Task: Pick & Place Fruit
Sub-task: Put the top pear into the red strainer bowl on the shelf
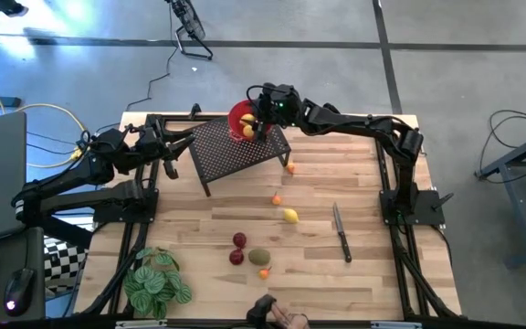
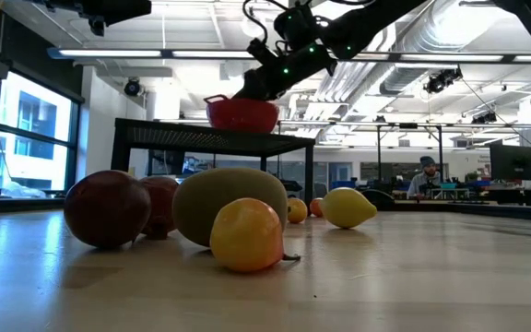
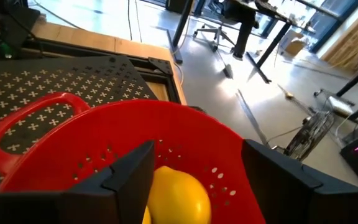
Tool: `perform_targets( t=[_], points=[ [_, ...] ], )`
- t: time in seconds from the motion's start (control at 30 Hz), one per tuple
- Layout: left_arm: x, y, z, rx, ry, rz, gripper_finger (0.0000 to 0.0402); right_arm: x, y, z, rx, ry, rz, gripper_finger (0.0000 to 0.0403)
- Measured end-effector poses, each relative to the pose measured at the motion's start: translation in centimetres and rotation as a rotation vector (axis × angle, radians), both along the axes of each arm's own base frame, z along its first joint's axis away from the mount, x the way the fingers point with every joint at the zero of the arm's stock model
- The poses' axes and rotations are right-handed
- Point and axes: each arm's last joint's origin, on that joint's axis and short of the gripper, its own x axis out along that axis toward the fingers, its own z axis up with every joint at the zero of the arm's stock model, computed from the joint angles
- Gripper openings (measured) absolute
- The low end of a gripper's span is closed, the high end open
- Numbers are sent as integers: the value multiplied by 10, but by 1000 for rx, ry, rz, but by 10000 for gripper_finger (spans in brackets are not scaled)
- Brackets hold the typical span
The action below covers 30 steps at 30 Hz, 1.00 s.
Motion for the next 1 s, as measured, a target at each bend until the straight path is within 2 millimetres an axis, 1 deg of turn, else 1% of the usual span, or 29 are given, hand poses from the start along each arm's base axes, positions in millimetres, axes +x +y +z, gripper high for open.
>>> perform_targets(
  t=[0.1, 0.23, 0.33, 0.43, 0.57, 0.73, 0.83, 0.93, 1.0],
  points=[
    [0, 0, 0, 0, 0, 0, 77, -1, 5, 7, -40, -7, 3, 235],
    [0, 0, 0, 0, 0, 0, 77, -6, 16, 32, -97, -57, 0, 235],
    [0, 0, 0, 0, 0, 0, 77, -15, 25, 50, -105, -70, -3, 234],
    [0, 0, 0, 0, 0, 0, 77, -28, 35, 65, -95, -40, -4, 222],
    [0, 0, -1, -5, 14, -3, 77, -55, 47, 79, -31, 78, -15, 184],
    [1, 0, -5, -18, 49, -2, 77, -93, 63, 87, 158, 245, -57, 124],
    [1, 0, -6, -20, 56, -3, 77, -114, 74, 91, 293, 307, -58, 84],
    [1, 0, -6, -14, 58, -2, 77, -128, 83, 89, 375, 323, -65, 43],
    [1, 0, -6, -11, 60, -1, 77, -135, 90, 84, 404, 331, -74, 17]
  ],
)
